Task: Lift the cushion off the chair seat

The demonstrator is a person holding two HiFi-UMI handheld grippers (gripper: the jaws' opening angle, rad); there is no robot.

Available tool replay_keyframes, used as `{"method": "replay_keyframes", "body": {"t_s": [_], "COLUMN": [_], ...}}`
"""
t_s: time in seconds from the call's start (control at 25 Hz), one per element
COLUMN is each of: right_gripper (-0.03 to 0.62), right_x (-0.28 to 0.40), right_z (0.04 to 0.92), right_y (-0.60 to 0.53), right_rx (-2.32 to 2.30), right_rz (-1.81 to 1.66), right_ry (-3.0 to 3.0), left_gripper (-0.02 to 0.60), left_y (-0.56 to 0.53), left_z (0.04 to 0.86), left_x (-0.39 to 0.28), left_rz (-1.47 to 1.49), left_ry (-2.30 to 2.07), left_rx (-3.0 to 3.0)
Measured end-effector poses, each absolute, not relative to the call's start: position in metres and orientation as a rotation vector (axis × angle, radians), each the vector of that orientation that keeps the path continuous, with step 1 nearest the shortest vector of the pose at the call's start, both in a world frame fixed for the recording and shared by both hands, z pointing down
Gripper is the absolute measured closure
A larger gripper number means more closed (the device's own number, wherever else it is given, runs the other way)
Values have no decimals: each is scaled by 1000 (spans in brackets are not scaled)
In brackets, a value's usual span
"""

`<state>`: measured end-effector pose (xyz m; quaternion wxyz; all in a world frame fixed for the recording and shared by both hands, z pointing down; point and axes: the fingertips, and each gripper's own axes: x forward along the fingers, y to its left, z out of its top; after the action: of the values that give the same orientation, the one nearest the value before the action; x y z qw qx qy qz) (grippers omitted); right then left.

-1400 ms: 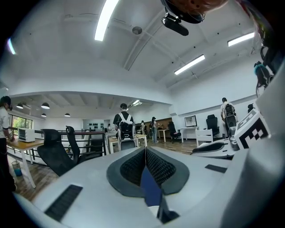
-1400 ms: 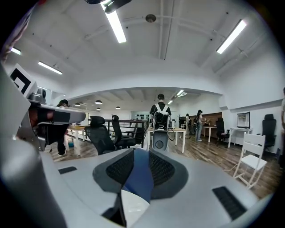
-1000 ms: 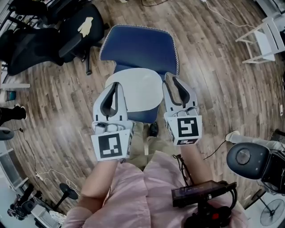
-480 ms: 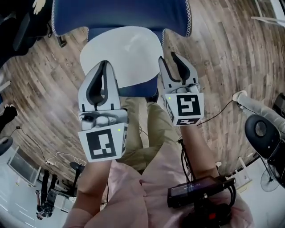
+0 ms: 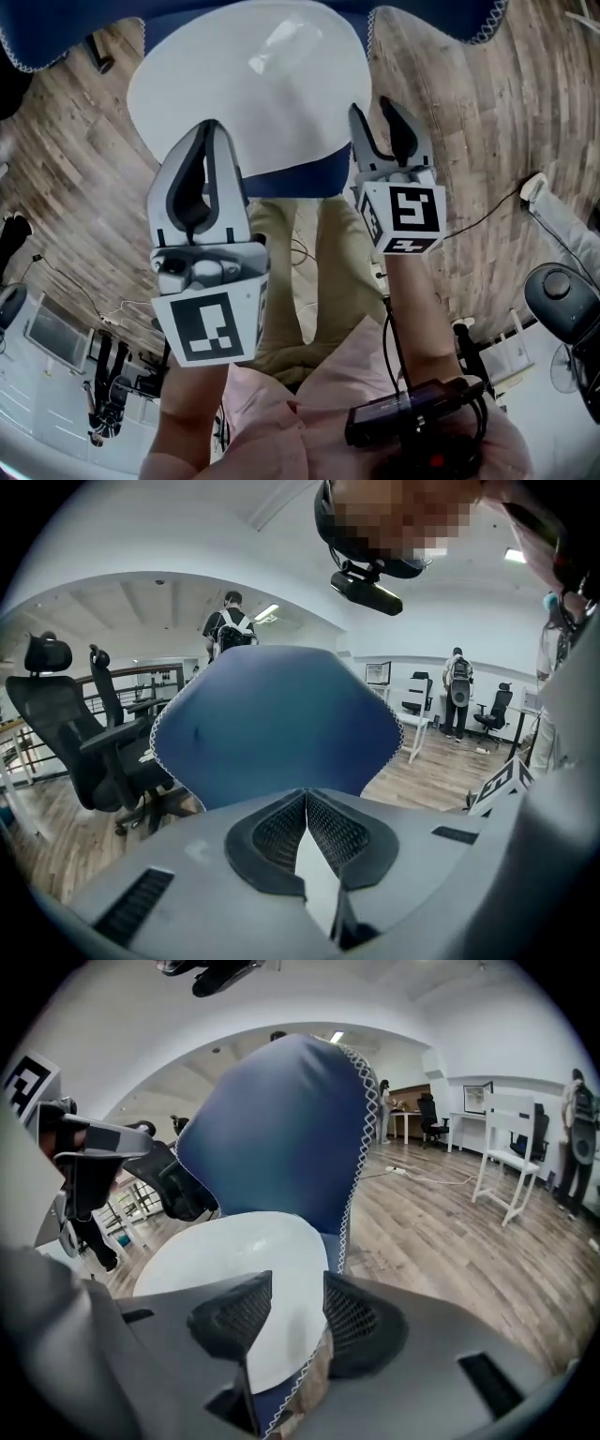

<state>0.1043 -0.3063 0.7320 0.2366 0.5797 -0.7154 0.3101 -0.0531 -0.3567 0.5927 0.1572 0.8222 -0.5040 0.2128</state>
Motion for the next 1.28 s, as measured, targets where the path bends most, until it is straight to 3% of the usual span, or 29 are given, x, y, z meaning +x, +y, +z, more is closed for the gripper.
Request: {"method": "replay_keyframes", "body": {"t_s": [0.16, 0.44, 0.56, 0.68, 0.92, 1.28], "right_gripper": [407, 424, 391, 438, 531, 554], "right_x": [107, 115, 117, 112, 90, 42], "right_z": [764, 795, 803, 799, 756, 612], "right_y": [-301, -299, -298, -301, -304, -320], "right_rx": [1610, 1628, 1631, 1621, 1556, 1433], "right_rz": [949, 1131, 1225, 1223, 1123, 910], "right_ry": [-1957, -1929, -1923, -1933, -1990, -2204], "left_gripper": [568, 568, 568, 568, 568, 568], "left_y": [-349, -344, -345, -347, -347, -344], "left_z": [612, 616, 611, 606, 575, 466], "left_x": [-57, -58, -62, -65, -69, -76], "left_rz": [633, 663, 664, 657, 611, 458], "left_ry": [-1429, -1432, -1449, -1464, -1513, -1665], "left_rx": [2350, 2363, 2367, 2377, 2373, 2365]}}
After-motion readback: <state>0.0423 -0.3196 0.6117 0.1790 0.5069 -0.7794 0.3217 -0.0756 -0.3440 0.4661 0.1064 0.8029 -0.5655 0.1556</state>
